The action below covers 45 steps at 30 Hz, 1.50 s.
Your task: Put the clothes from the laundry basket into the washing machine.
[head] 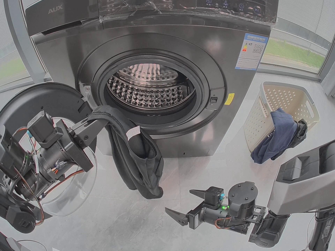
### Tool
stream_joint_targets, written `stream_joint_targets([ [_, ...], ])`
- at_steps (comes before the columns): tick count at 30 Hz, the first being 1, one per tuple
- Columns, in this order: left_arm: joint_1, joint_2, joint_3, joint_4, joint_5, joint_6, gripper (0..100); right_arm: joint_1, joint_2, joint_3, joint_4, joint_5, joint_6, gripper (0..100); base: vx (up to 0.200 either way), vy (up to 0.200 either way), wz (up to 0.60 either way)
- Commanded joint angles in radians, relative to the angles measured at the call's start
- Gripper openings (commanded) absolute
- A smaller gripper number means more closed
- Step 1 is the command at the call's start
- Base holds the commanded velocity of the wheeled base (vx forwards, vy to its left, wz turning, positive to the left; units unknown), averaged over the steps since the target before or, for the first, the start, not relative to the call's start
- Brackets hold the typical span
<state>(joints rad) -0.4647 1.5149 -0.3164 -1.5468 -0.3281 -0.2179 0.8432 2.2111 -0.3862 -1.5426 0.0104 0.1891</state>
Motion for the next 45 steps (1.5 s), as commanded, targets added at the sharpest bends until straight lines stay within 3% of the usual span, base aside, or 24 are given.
stream_joint_targets([
  [1,0.0,0.007,0.003,-0.001,0.003,0.002,0,0.024,-0.005,-0.088,-0.001,0.005,0.0,100,0.0,0.0,0.0],
  [9,0.0,0.008,0.007,-0.001,0.001,0.002,0,0.043,-0.005,-0.25,0.001,0.006,-0.01,100,0.0,0.0,0.0],
  [14,0.0,0.004,0.007,-0.001,0.001,0.002,0,-0.006,0.078,-0.436,0.016,0.011,-0.023,100,0.0,0.0,0.0],
  [16,0.0,0.002,0.007,-0.001,0.001,0.002,0,-0.009,0.09,-0.454,0.016,0.011,-0.023,100,0.0,0.0,0.0],
  [17,0.0,0.001,0.007,0.001,0.0,0.002,0,-0.018,0.118,-0.496,0.015,0.011,-0.023,0,0.0,0.0,0.0],
  [24,0.0,0.004,0.01,0.001,-0.003,0.002,0,-0.024,0.124,-0.511,-0.001,0.011,-0.019,0,0.0,0.0,0.0],
  [28,0.0,0.01,0.016,-0.001,-0.005,0.003,0,-0.035,0.024,-0.462,-0.001,0.01,-0.019,0,0.0,0.0,0.0],
  [37,-0.002,0.042,0.057,0.001,-0.003,0.011,0,-0.078,-0.315,-0.232,0.018,0.003,-0.025,0,0.0,0.0,0.0],
  [38,-0.002,0.045,0.056,0.001,-0.002,0.011,0,-0.087,-0.396,-0.161,0.016,0.005,-0.031,0,0.0,0.0,0.0],
  [40,-0.002,0.044,0.056,0.001,-0.002,0.011,0,-0.099,-0.458,-0.111,0.018,0.01,-0.039,0,0.0,0.0,0.0],
  [45,-0.003,0.037,0.057,-0.001,-0.005,0.012,0,-0.138,-0.55,-0.063,0.013,0.016,-0.051,0,0.0,0.0,0.0],
])
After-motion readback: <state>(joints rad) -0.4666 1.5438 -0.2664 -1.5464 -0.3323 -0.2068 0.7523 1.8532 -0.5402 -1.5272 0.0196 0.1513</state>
